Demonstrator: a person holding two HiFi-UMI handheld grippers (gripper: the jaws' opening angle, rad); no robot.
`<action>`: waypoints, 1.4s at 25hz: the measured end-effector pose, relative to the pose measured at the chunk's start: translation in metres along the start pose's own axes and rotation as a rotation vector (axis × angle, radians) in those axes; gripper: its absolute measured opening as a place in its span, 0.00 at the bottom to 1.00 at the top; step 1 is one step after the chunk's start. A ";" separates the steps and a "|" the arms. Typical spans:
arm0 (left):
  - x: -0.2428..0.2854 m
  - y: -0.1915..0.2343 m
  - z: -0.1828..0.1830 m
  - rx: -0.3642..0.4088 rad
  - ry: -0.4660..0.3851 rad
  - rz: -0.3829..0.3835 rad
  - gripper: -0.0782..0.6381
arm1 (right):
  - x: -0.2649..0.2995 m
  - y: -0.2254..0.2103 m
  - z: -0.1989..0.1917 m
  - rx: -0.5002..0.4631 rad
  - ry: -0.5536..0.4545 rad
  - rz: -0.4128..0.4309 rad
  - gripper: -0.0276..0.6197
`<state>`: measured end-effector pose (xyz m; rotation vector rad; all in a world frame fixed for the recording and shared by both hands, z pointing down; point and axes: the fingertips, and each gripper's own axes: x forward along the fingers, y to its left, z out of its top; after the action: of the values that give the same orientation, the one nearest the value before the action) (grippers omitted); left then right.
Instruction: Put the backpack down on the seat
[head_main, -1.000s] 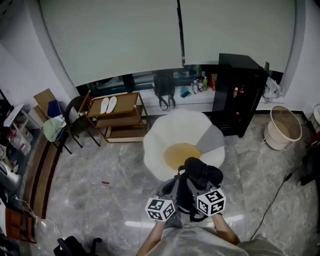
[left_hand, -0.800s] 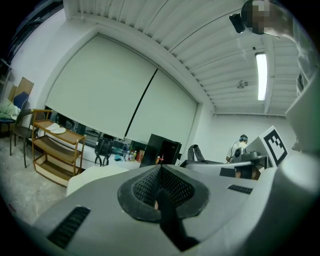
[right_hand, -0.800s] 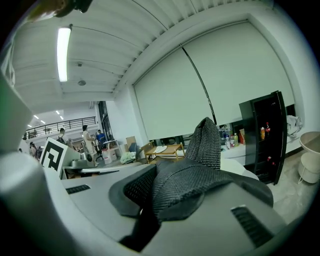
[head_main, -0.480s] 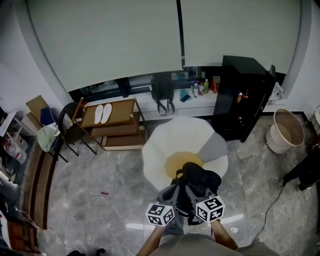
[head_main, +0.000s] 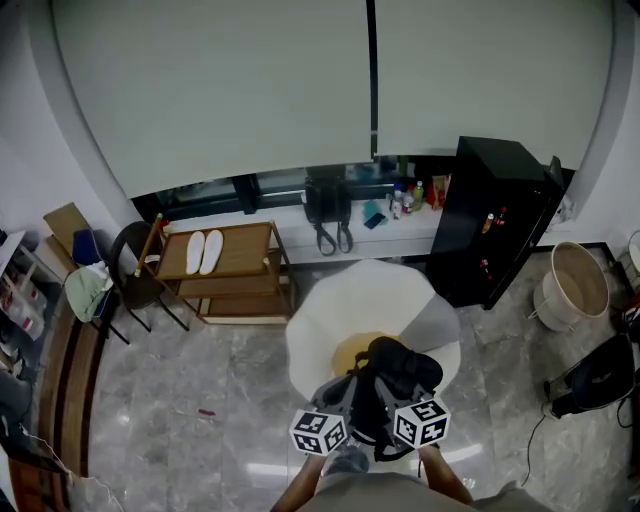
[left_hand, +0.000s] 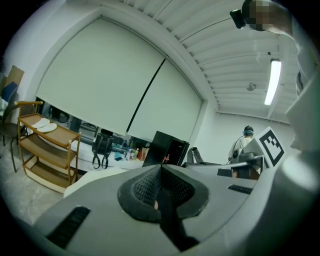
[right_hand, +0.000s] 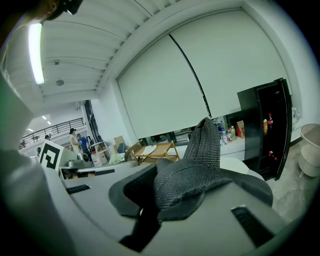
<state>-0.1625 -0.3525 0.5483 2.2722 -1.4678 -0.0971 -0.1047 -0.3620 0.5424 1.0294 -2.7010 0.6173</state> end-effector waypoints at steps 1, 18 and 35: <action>0.006 0.007 0.005 0.001 -0.003 -0.004 0.15 | 0.008 -0.003 0.005 0.004 -0.007 -0.004 0.12; 0.089 0.064 0.053 0.056 0.012 -0.123 0.15 | 0.101 -0.049 0.070 -0.009 -0.091 -0.088 0.12; 0.127 0.073 0.051 0.045 0.035 -0.035 0.15 | 0.121 -0.085 0.070 0.001 -0.014 -0.014 0.12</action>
<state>-0.1840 -0.5055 0.5528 2.3241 -1.4263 -0.0342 -0.1397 -0.5216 0.5442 1.0553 -2.7038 0.6112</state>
